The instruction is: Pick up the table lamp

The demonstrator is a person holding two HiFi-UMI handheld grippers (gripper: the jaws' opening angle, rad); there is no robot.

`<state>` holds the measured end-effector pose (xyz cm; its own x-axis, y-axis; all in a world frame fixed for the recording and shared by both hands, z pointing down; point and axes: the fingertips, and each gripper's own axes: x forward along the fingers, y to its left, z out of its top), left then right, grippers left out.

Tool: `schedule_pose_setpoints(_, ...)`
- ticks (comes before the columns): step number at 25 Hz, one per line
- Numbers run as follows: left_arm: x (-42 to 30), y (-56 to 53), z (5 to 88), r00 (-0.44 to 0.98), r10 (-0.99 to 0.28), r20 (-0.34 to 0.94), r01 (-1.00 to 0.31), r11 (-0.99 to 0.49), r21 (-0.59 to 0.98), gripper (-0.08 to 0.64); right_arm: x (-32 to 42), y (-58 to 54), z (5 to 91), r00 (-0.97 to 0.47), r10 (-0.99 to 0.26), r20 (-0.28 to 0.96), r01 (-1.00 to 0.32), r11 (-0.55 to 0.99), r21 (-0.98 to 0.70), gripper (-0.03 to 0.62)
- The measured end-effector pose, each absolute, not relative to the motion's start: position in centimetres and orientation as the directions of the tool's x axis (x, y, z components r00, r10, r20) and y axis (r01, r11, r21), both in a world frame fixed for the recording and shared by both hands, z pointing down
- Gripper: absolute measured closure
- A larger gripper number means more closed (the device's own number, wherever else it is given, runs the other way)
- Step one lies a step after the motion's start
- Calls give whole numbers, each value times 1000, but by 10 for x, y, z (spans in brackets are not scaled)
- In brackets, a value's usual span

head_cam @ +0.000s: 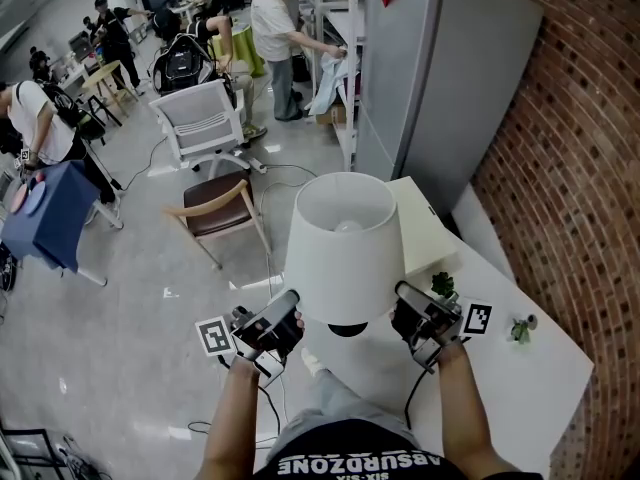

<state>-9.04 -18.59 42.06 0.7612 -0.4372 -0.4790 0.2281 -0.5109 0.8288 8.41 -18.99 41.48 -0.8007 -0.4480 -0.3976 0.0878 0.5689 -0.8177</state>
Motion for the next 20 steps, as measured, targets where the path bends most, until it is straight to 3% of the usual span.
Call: schedule_pose_setpoints(20, -87, -182, 398, 771, -407, -490, 205, -570, 796, 428, 87, -186, 392, -792, -433, -431, 79, 627, -775, 426)
